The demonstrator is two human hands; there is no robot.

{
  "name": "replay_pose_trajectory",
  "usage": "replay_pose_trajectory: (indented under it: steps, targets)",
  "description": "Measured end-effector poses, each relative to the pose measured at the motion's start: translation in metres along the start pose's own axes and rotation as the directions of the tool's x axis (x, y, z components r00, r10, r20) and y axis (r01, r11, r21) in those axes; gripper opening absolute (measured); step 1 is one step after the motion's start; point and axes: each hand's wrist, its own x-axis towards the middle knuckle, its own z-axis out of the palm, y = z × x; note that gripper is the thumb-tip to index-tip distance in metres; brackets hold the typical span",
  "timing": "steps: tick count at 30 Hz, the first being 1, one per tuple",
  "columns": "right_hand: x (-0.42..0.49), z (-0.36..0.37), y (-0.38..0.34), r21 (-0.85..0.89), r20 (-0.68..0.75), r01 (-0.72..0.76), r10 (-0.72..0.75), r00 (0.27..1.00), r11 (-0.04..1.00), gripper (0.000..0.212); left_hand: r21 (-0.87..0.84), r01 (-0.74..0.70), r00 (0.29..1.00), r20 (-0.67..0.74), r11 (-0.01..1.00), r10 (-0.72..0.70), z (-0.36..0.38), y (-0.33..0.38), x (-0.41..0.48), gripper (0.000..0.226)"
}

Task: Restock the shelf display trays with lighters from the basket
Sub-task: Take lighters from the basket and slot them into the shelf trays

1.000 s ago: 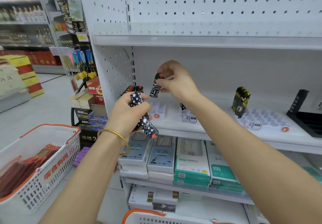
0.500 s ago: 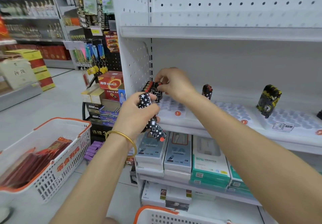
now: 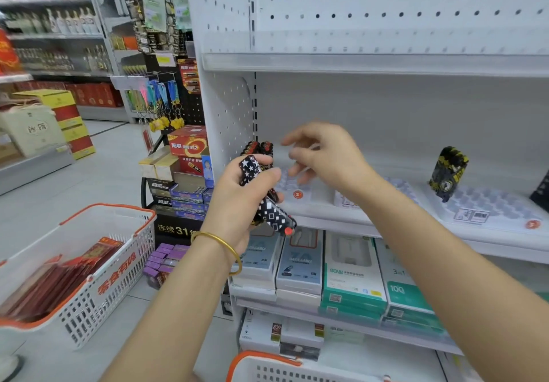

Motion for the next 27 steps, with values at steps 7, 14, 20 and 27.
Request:
replay_pose_trajectory:
  steps: [7, 14, 20, 27]
  targets:
    - [-0.067, -0.029, -0.01, 0.234, 0.298, -0.175, 0.101, 0.949, 0.956, 0.011, -0.095, -0.088, 0.985, -0.158, 0.992, 0.072, 0.038, -0.007, -0.002, 0.015]
    - [-0.08, -0.056, 0.005, 0.237, 0.228, -0.184, 0.129, 0.965, 0.954, 0.015, -0.03, -0.104, 0.98, -0.176, 0.994, 0.097, 0.063, -0.008, -0.011, 0.016]
    - [-0.092, -0.073, 0.015, 0.295, 0.111, -0.211, 0.186, 0.976, 0.932, 0.014, 0.066, -0.071, 0.993, -0.089, 0.995, 0.077, 0.05, -0.011, -0.03, 0.025]
    - [-0.103, -0.041, 0.02, 0.321, 0.147, -0.183, 0.142, 0.979, 0.929, 0.022, 0.096, 0.049, 0.981, 0.181, 0.994, -0.066, 0.03, -0.04, -0.056, 0.024]
